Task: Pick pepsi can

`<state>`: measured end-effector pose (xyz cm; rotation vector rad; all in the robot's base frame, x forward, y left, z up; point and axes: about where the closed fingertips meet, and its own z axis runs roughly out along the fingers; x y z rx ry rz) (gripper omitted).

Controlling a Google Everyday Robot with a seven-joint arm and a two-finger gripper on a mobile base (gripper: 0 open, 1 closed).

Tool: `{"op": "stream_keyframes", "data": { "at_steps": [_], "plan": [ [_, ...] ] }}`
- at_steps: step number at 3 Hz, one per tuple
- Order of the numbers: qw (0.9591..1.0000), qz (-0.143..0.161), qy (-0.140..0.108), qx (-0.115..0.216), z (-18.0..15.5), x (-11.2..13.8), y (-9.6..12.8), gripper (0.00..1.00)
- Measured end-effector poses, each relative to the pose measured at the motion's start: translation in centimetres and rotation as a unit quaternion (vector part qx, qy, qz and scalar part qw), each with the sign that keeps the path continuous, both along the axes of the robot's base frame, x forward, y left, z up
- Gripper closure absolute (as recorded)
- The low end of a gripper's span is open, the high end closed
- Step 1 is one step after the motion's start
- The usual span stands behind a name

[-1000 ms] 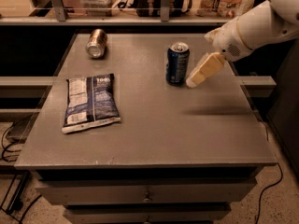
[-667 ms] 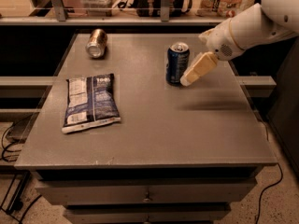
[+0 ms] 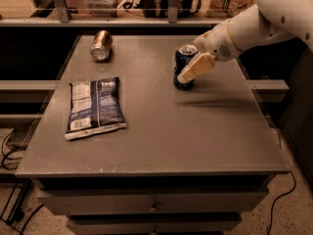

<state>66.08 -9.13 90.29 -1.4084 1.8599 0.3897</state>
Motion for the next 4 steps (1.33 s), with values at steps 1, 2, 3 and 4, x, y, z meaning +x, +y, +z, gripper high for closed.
{"op": "stream_keyframes", "data": {
  "at_steps": [1, 2, 3, 4],
  "plan": [
    [0.9999, 0.0, 0.0, 0.012, -0.1, 0.8, 0.2, 0.42],
    [0.9998, -0.006, -0.003, 0.019, 0.2, 1.0, -0.1, 0.65],
    [0.9996, -0.003, -0.021, 0.017, 3.1, 0.9, -1.3, 0.88],
    [0.9982, -0.008, -0.059, 0.007, 9.1, 0.4, -3.6, 1.0]
  ]
}}
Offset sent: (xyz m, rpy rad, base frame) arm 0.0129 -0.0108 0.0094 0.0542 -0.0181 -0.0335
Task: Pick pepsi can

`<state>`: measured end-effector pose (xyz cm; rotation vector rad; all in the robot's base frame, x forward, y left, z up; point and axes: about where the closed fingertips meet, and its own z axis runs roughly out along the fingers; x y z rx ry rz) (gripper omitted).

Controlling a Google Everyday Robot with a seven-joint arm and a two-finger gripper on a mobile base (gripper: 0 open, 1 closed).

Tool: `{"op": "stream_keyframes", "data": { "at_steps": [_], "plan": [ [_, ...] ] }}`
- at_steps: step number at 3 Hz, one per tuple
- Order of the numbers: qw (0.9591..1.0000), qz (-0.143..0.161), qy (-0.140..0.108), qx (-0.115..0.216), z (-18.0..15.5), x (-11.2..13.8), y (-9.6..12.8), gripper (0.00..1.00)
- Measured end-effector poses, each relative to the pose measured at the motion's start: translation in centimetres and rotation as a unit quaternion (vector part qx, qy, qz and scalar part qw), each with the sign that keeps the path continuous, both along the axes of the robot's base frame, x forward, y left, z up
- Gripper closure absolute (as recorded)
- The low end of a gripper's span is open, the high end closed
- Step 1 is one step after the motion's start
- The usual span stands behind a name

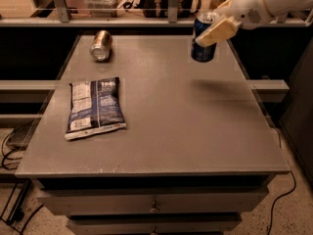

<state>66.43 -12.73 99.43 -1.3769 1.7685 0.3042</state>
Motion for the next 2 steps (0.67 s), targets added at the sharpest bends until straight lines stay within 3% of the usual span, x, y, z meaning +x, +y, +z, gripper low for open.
{"op": "stream_keyframes", "data": {
  "at_steps": [1, 2],
  "plan": [
    [0.9984, -0.012, -0.055, -0.011, 6.7, -1.2, -2.7, 1.0],
    [0.9975, -0.014, -0.069, -0.009, 8.2, -1.2, -3.0, 1.0]
  ]
}}
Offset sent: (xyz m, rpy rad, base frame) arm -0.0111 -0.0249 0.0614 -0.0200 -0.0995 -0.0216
